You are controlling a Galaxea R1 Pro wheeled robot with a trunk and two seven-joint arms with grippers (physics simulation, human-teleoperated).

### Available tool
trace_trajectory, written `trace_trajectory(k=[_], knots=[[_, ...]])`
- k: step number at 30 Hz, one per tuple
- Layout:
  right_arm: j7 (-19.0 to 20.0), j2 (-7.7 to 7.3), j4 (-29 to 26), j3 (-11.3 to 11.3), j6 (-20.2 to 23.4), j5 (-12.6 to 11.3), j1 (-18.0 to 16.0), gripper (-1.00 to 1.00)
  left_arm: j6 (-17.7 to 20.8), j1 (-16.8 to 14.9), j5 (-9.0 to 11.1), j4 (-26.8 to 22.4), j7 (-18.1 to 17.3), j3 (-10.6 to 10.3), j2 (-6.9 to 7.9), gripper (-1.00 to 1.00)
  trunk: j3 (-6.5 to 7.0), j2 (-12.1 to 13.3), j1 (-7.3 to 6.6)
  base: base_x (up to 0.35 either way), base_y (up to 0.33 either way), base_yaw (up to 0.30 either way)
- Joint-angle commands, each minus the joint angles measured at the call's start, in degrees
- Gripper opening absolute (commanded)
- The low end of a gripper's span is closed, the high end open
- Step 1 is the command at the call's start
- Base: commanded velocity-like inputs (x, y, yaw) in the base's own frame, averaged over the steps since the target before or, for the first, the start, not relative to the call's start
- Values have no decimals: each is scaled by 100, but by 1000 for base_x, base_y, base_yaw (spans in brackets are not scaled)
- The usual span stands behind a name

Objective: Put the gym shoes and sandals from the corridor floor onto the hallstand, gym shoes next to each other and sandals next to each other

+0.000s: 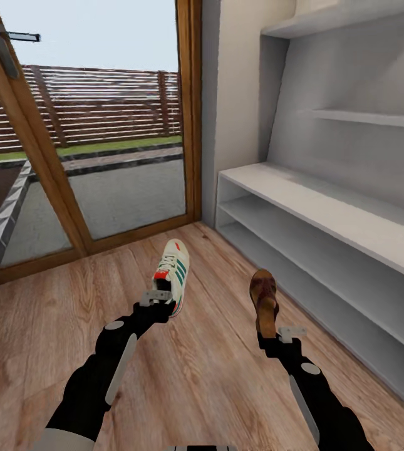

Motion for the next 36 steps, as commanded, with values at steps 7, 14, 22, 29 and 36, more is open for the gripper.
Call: trace_trajectory(k=[7, 14, 22, 29, 36], knots=[[-7, 0, -10, -2, 38, -19, -1, -100, 35, -2, 48, -7, 4, 4, -1, -100, 16, -2, -1, 0, 0, -289], [-4, 0, -10, -2, 38, -19, -1, -100, 35, -2, 45, -15, 4, 11, 0, -100, 36, -2, -1, 0, 0, -289], [-2, 0, -11, 0, 38, -19, -1, -100, 43, -2, 42, -217, 4, 29, 14, -100, 60, -2, -1, 0, 0, -289], [-3, 0, -2, 7, 38, -19, -1, -100, 43, -2, 32, -241, 4, 18, 16, -100, 81, -2, -1, 0, 0, -289], [-1, 0, -10, 7, 38, -19, -1, -100, 43, -2, 39, -245, 4, 4, 6, -100, 101, -2, -1, 23, 99, -290]])
